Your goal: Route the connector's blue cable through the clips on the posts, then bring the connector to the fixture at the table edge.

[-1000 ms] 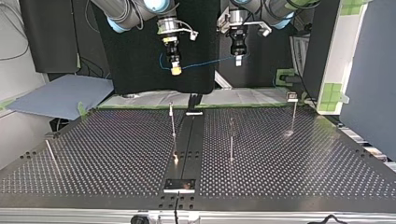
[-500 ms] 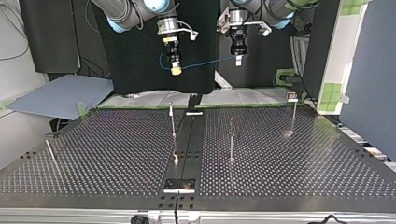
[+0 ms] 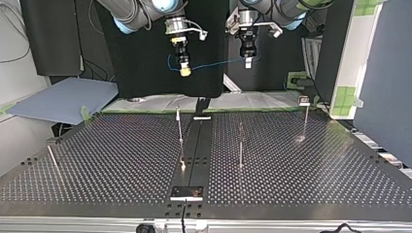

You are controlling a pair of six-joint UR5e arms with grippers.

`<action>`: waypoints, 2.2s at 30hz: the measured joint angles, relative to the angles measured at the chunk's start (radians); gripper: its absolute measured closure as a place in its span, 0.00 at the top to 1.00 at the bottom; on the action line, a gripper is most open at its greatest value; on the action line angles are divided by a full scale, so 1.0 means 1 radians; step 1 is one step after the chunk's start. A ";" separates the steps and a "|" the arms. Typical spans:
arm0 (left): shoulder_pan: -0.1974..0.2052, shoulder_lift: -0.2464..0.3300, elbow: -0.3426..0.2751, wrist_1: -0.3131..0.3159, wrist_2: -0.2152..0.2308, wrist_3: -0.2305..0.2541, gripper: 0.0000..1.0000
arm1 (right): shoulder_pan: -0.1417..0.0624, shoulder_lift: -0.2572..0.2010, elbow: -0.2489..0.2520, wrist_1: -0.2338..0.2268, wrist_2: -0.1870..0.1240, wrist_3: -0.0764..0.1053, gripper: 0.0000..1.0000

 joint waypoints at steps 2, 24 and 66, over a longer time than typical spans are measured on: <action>0.000 0.000 0.000 0.000 0.000 0.000 0.02 | 0.008 0.016 -0.001 0.005 0.001 0.000 0.00; -0.013 -0.016 0.012 0.016 -0.001 0.000 0.02 | 0.015 0.102 -0.001 0.009 0.001 -0.001 0.00; 0.013 -0.031 0.065 -0.069 -0.051 -0.066 0.02 | -0.094 -0.024 -0.148 0.156 -0.045 0.106 0.00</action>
